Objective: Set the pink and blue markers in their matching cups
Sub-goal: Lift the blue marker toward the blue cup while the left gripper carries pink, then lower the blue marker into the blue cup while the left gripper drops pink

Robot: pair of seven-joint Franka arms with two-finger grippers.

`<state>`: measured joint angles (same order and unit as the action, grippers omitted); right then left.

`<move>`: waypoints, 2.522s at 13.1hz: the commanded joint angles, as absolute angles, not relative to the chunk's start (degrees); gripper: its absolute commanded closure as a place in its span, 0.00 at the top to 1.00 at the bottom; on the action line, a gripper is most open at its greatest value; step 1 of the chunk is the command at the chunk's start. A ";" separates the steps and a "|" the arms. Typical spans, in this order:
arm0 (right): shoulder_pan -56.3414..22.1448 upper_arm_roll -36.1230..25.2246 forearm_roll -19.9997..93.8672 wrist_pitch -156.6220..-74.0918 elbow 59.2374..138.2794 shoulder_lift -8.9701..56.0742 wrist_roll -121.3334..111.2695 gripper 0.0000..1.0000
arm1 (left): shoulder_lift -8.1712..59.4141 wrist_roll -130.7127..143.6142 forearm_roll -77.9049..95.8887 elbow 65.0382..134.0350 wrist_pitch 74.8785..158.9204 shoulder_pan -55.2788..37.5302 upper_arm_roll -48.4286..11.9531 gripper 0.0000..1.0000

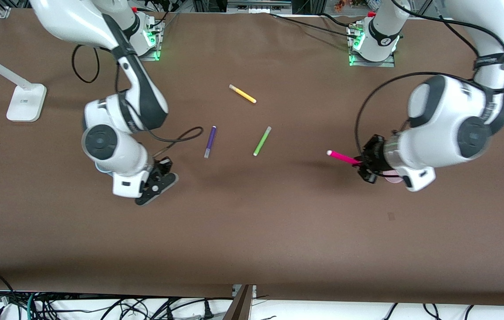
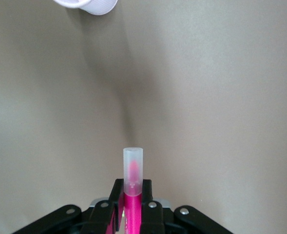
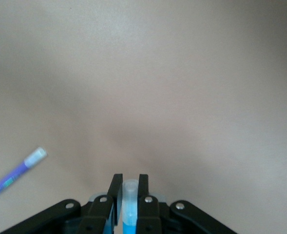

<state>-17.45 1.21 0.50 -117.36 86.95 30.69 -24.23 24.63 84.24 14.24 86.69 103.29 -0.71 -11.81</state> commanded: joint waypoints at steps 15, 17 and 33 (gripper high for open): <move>3.42 0.97 35.59 -103.10 93.69 26.89 -94.03 0.04 | 32.95 42.99 28.38 95.10 95.89 25.31 -12.66 0.00; 4.65 0.97 35.77 -102.39 94.74 26.89 -96.32 0.04 | 34.36 41.14 29.09 94.84 95.98 26.36 -12.66 0.00; 8.26 0.00 42.01 -100.02 101.08 26.46 -106.44 1.00 | 40.34 35.95 31.38 91.85 97.65 28.39 -12.13 1.00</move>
